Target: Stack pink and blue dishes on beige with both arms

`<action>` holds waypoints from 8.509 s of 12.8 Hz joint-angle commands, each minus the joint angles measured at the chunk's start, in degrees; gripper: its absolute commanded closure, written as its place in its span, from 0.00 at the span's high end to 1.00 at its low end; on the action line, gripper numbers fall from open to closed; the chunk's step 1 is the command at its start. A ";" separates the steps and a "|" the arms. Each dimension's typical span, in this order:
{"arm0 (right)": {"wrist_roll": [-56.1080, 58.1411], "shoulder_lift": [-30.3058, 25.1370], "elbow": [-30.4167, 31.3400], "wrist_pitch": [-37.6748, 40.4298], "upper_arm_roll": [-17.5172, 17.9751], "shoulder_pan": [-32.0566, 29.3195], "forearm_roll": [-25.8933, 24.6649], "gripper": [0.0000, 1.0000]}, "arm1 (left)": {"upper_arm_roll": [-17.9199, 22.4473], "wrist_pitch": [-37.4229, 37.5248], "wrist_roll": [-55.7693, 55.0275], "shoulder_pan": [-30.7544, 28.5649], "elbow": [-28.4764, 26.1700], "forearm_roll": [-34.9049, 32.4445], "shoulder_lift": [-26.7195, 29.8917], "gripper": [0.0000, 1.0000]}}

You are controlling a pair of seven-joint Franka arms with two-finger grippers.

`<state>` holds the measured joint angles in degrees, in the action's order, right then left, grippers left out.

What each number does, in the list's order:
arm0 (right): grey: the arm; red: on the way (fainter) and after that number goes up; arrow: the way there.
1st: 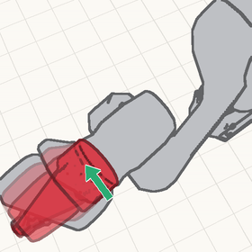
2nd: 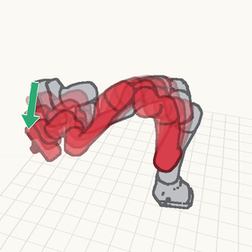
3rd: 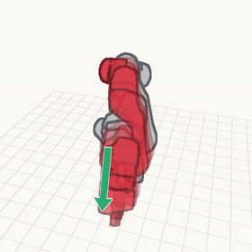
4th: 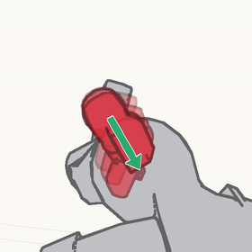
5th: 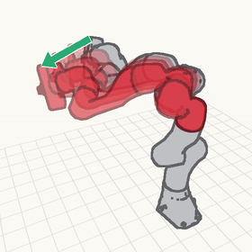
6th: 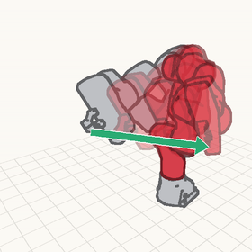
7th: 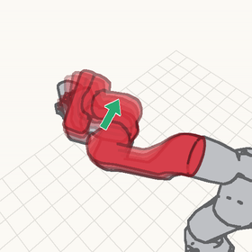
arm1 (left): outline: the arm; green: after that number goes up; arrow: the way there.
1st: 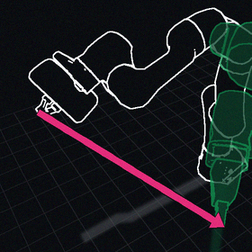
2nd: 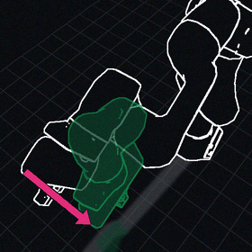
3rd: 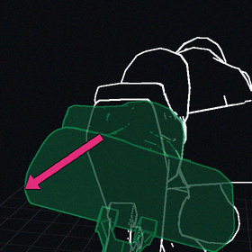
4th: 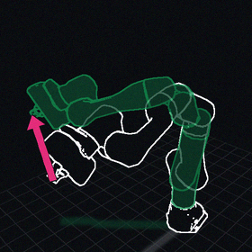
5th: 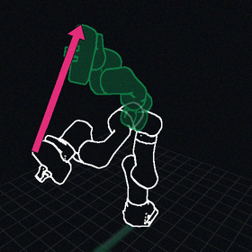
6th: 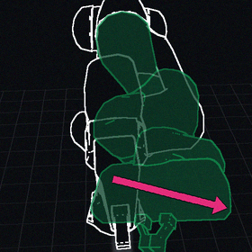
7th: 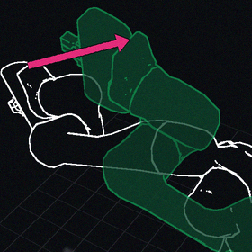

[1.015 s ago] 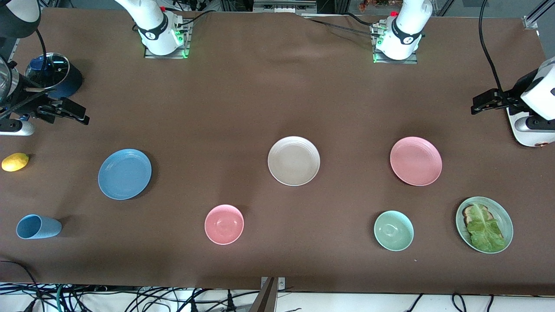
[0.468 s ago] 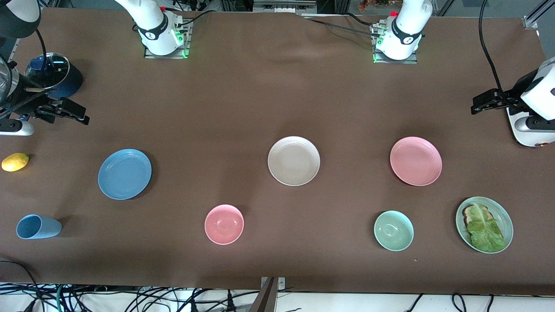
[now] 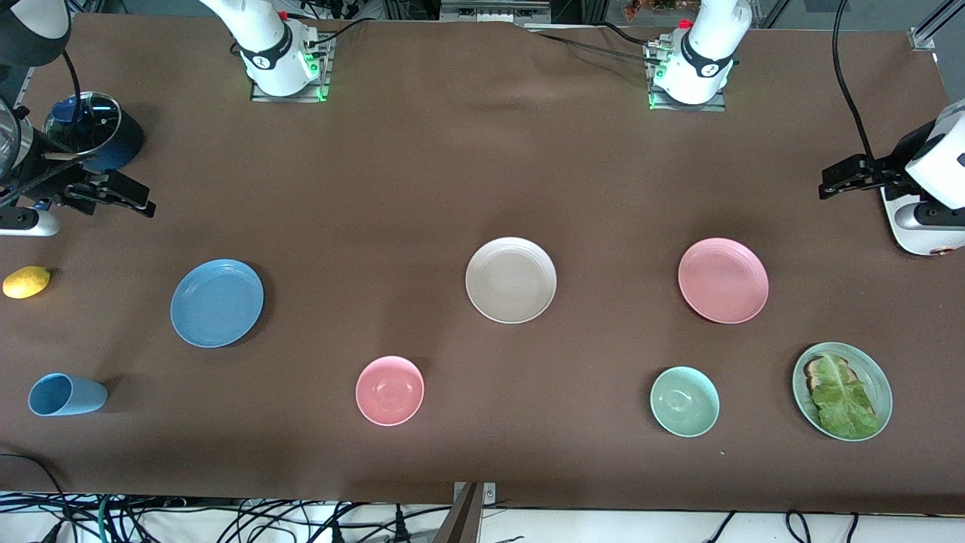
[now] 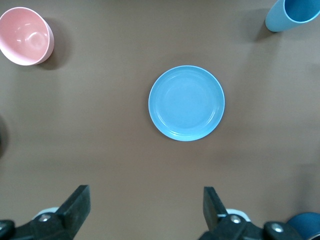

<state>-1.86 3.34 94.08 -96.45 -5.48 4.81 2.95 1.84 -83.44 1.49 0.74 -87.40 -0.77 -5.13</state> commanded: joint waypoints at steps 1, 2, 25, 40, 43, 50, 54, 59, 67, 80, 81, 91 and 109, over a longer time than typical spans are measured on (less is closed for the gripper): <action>0.63 -0.70 0.41 -0.58 -0.06 -0.15 1.01 1.00 | 0.09 0.73 0.09 0.14 1.71 1.21 -0.75 1.00; 0.63 -0.70 0.41 -0.67 -0.06 -0.15 1.01 1.00 | 0.09 0.73 0.09 0.14 1.71 1.21 -0.84 1.00; 1.95 1.14 0.14 -6.03 -0.76 -0.24 -0.31 1.00 | 0.35 -9.08 0.27 -2.50 -4.34 0.60 -14.11 1.00; 5.09 14.42 1.29 -14.64 -0.67 0.29 -1.11 1.00 | 0.27 -42.60 8.88 -8.39 -26.59 -1.86 -23.34 1.00; 9.40 15.46 1.55 -15.43 -0.76 -1.20 -0.93 1.00 | 0.27 -42.51 8.97 -8.39 -26.15 -1.86 -24.39 0.29; 13.38 20.65 7.15 -26.55 -0.76 -5.16 -0.75 1.00 | 0.09 -39.28 8.53 -7.87 -23.44 -1.60 -24.31 0.00; 16.53 25.92 8.84 -33.70 -0.67 -6.91 -0.67 1.00 | -2.10 -29.20 7.22 -7.86 -18.88 -0.90 -21.06 0.00; 21.89 28.74 8.67 -35.21 -0.50 -10.70 1.79 1.00 | -10.52 -19.31 -4.17 -7.86 -13.06 3.84 -18.08 0.00; 25.32 33.75 8.76 -39.16 -0.41 -12.63 4.69 0.92 | -23.29 -20.89 -33.46 3.88 -3.32 7.19 -26.75 0.00; 24.80 33.75 8.76 -38.37 1.34 -12.54 5.74 0.00 | -21.88 -31.70 -40.42 9.37 0.56 6.49 -34.42 1.00; 24.71 33.67 8.76 -38.28 1.44 -12.37 6.45 0.00 | -21.80 -31.53 -40.34 8.32 0.56 6.40 -33.81 1.00; 24.54 32.08 0.69 -26.35 3.20 -12.37 8.74 0.00 | -21.62 -15.81 -27.34 -8.02 0.56 2.45 -24.93 1.00; -9.24 29.98 -19.02 -3.30 6.54 2.64 8.74 0.00 | 1.06 -3.93 5.89 -1.53 -4.98 1.56 2.15 1.00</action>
<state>-3.07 34.67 75.62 -101.18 1.09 4.48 12.61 2.43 -88.21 3.77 -1.06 -92.01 0.07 -4.67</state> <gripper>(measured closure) 0.938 0.000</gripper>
